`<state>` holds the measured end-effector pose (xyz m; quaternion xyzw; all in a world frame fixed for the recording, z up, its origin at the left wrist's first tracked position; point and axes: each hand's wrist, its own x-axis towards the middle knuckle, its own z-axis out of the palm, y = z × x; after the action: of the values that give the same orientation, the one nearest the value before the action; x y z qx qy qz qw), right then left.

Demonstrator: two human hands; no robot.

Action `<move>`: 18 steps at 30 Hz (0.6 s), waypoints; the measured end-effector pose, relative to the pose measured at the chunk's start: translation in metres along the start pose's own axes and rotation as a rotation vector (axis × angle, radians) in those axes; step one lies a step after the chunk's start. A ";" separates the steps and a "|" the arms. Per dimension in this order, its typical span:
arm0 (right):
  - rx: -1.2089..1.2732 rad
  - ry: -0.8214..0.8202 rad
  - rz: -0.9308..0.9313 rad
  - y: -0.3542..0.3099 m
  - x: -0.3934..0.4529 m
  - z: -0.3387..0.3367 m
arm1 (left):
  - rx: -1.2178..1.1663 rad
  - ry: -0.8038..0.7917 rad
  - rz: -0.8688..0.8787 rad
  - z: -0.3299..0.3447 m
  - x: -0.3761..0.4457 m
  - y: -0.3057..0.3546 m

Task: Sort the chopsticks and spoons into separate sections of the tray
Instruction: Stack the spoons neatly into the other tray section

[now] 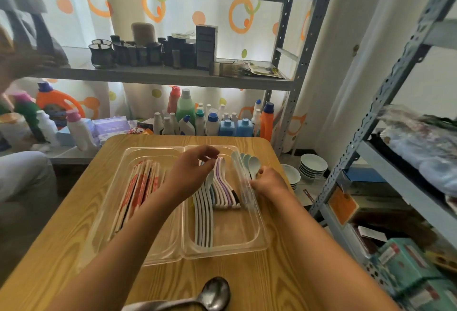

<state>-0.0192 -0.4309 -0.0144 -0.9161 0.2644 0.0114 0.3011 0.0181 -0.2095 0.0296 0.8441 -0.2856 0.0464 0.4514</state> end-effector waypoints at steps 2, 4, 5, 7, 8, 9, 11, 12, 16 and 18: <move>-0.020 -0.007 -0.048 -0.002 0.002 -0.001 | -0.016 0.025 -0.015 -0.003 -0.001 0.001; -0.024 -0.005 -0.090 -0.004 0.004 -0.002 | -0.027 0.038 -0.031 -0.007 -0.002 0.001; -0.026 0.004 -0.102 -0.003 0.004 -0.003 | -0.033 0.036 -0.037 -0.009 -0.002 0.001; -0.046 0.024 -0.126 -0.002 0.003 -0.004 | -0.044 0.031 -0.053 -0.012 -0.002 0.000; -0.063 0.026 -0.131 -0.001 0.004 -0.004 | -0.045 0.033 -0.059 -0.013 -0.002 -0.001; -0.077 0.022 -0.135 0.000 0.005 -0.003 | -0.040 0.037 -0.061 -0.014 -0.002 -0.001; -0.105 0.016 -0.148 0.000 0.007 -0.003 | -0.025 0.044 -0.061 -0.014 -0.002 -0.002; -0.127 0.015 -0.156 0.000 0.008 -0.002 | -0.023 0.044 -0.063 -0.014 -0.002 -0.003; -0.179 0.037 -0.174 0.002 0.010 0.003 | -0.032 0.034 -0.069 -0.013 -0.003 -0.006; -0.140 0.065 -0.161 0.003 0.010 0.005 | -0.041 0.030 -0.066 -0.011 -0.002 -0.008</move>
<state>-0.0111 -0.4348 -0.0224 -0.9532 0.1979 -0.0241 0.2274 0.0224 -0.1963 0.0299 0.8428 -0.2516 0.0382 0.4743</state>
